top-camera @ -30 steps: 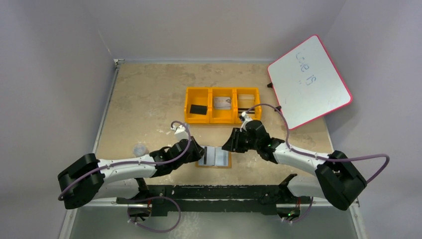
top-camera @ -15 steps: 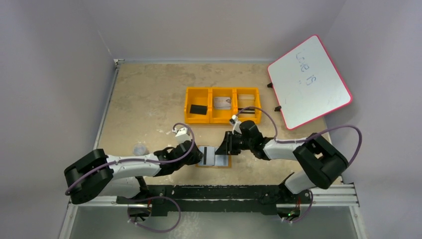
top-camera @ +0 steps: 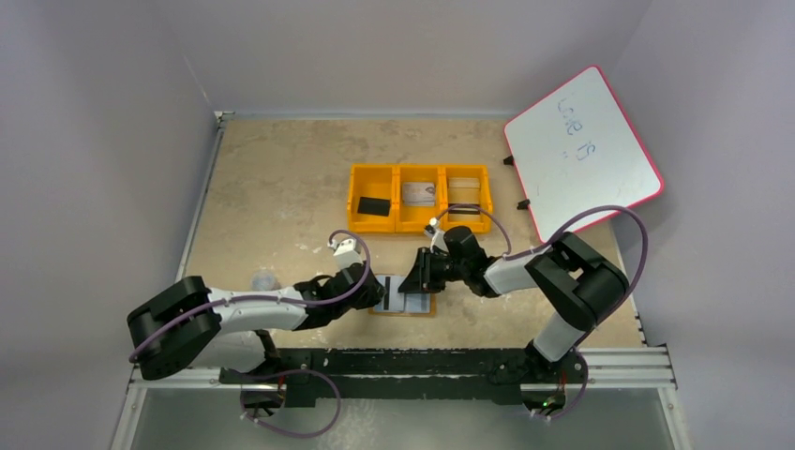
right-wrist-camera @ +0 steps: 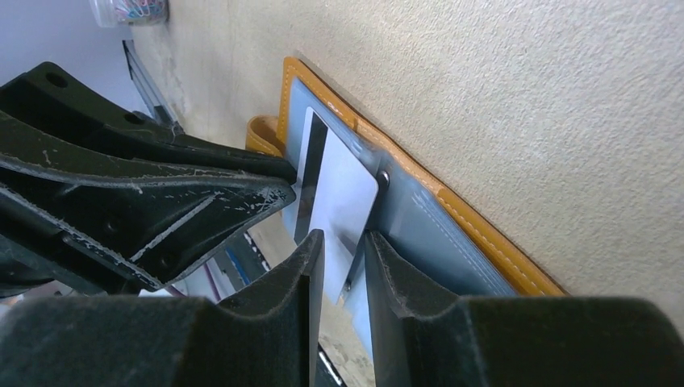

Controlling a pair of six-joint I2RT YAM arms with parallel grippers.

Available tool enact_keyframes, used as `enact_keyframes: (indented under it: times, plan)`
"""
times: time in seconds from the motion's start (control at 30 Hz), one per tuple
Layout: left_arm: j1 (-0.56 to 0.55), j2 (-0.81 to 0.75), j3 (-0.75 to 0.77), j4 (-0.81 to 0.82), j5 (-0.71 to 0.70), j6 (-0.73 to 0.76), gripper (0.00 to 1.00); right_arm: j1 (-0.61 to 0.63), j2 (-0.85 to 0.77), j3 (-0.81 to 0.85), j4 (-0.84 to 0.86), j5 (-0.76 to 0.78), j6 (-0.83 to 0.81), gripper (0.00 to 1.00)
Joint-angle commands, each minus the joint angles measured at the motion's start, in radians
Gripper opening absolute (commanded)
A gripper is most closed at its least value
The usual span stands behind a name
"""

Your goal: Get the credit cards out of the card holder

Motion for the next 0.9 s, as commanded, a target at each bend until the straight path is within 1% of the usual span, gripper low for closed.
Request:
enact_keyframes:
  times: [0.0,0.2,0.27,0.3,0.37,0.4,0.63,0.87]
  plan:
    - [0.000,0.027,0.015,-0.026,0.015,0.014,0.15,0.005,0.025,0.009,0.015,0.029,0.037,0.28]
    - [-0.001,0.050,0.012,0.009,0.040,0.022,0.05,0.005,0.020,0.005,0.061,0.033,0.069,0.20]
    - [-0.001,0.054,0.013,0.010,0.041,0.022,0.04,0.005,0.012,0.001,0.069,0.037,0.078,0.12]
    - [-0.001,0.054,0.013,0.009,0.039,0.021,0.04,0.005,0.006,-0.001,0.062,0.042,0.079,0.12]
    - [-0.001,0.051,0.010,0.003,0.033,0.020,0.04,0.005,-0.011,-0.004,0.049,0.051,0.077,0.06]
    - [-0.001,0.049,0.009,0.001,0.029,0.019,0.04,0.005,-0.022,-0.007,0.045,0.058,0.076,0.04]
    - [-0.001,0.003,0.003,-0.041,-0.024,0.002,0.07,0.005,-0.118,-0.006,-0.053,0.093,0.054,0.00]
    - [-0.001,-0.088,-0.017,-0.059,-0.070,-0.010,0.10,0.005,-0.256,0.011,-0.158,0.163,-0.014,0.00]
